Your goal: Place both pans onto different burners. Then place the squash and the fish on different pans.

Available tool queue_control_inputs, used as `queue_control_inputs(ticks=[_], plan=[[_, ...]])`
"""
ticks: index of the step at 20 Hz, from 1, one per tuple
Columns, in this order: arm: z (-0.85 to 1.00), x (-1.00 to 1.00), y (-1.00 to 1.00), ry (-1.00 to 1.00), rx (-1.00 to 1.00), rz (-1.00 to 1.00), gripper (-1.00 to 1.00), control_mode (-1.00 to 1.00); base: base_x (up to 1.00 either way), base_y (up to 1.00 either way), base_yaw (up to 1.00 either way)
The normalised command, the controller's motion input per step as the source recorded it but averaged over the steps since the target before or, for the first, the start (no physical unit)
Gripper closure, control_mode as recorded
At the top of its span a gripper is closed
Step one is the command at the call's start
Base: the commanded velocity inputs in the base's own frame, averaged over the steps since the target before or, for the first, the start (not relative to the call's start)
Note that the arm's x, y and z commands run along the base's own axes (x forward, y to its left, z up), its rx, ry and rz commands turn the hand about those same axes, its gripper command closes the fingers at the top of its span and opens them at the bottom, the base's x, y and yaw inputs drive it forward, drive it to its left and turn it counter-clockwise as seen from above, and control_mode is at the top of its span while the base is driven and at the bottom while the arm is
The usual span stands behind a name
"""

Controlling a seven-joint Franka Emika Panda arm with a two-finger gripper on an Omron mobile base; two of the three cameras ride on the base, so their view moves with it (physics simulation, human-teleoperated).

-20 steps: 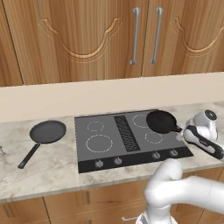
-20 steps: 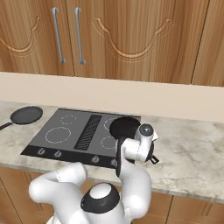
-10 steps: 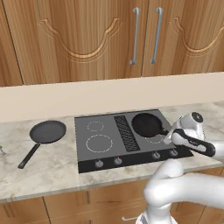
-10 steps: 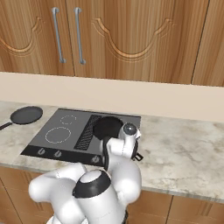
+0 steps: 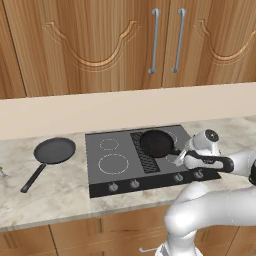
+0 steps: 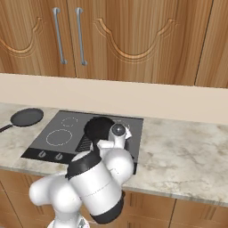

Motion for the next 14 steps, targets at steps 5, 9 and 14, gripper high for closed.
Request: queue_control_inputs(ticks=[5, 9, 14], plan=[[0.31, 0.04, 0.27, 0.0, 0.0, 0.02, 1.0, -1.0, 0.0, 0.0, 0.0], [0.28, 0.17, 0.23, 0.0, 0.0, 0.02, 1.0, -1.0, 0.0, 0.0, 0.0], [0.21, 0.32, 0.25, 0.0, 0.0, 0.05, 1.0, -1.0, 0.0, 0.0, 0.0]])
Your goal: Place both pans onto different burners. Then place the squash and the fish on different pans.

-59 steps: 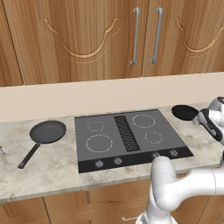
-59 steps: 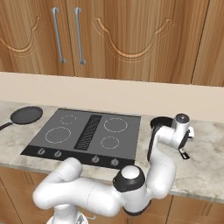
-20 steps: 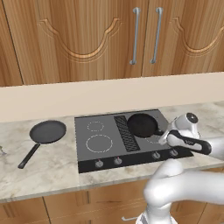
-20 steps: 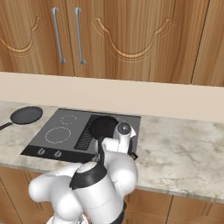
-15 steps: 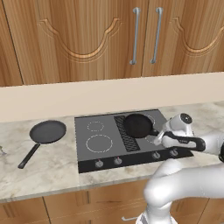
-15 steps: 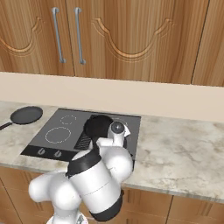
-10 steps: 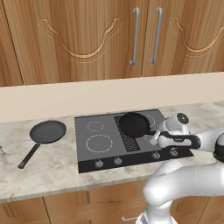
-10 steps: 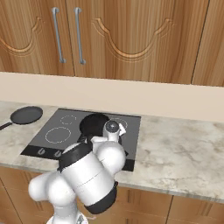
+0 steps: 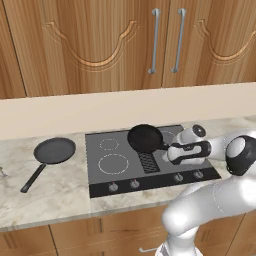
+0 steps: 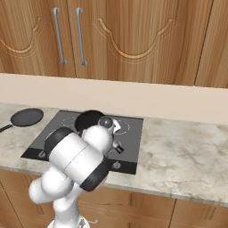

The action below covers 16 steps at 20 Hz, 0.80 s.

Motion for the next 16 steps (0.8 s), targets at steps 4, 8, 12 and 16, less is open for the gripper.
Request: queue_control_inputs(ticks=[4, 8, 12, 16], plan=[[0.17, 0.29, 0.28, 0.0, 0.0, 0.06, 1.0, -1.0, 0.0, 0.0, 0.0], [0.14, 0.28, 0.31, 0.02, 0.0, 0.1, 1.0, -1.0, 0.0, 0.0, 0.0], [0.0, 0.26, 0.33, 0.07, 0.0, 0.09, 1.0, -1.0, 0.0, 0.0, 0.0], [0.0, 0.4, 0.28, 0.11, 0.0, 0.07, 1.0, -1.0, 0.0, 0.0, 0.0]])
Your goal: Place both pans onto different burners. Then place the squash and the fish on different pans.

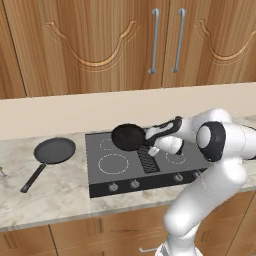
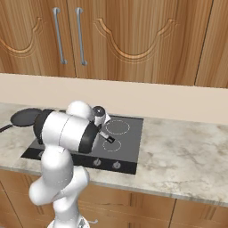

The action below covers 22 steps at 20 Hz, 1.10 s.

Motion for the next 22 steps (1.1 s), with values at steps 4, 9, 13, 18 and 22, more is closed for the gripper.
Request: queue_control_inputs(ticks=[4, 9, 13, 18, 22], plan=[[-0.03, 0.48, 0.25, 0.16, 0.0, 0.04, 1.0, -1.0, 0.0, 0.0, 0.0], [-0.11, 0.45, 0.18, 0.11, 0.0, 0.04, 1.0, -1.0, 0.0, 0.0, 0.0], [-0.24, 0.46, 0.13, 0.07, 0.0, 0.06, 1.0, -1.0, 0.0, 0.0, 0.0], [-0.19, 0.47, 0.15, 0.05, 0.0, 0.06, 1.0, -1.0, 0.0, 0.0, 0.0], [-0.06, 0.51, 0.25, 0.05, 0.0, 0.07, 1.0, -1.0, 0.0, 0.0, 0.0]])
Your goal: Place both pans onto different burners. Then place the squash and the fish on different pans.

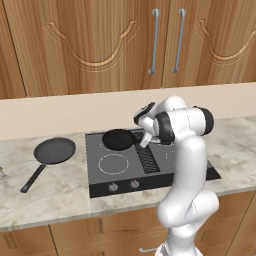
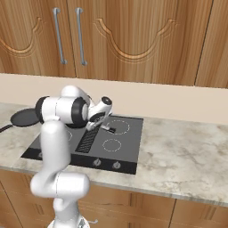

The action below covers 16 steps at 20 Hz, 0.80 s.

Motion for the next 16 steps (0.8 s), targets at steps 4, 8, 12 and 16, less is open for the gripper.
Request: queue_control_inputs(ticks=[4, 8, 12, 16], plan=[[-0.05, 0.51, 0.33, 0.06, 0.0, 0.07, 1.0, -1.0, 0.0, 0.0, 0.0], [-0.11, 0.28, 0.45, 0.05, 0.0, 0.09, 1.0, -1.0, 0.0, 0.0, 0.0], [-0.09, 0.0, 0.39, 0.01, 0.0, 0.15, 1.0, -1.0, 0.0, 0.0, 0.0], [-0.23, -0.02, 0.18, 0.0, -0.02, 0.16, 1.0, -1.0, 0.0, 0.0, 0.0]])
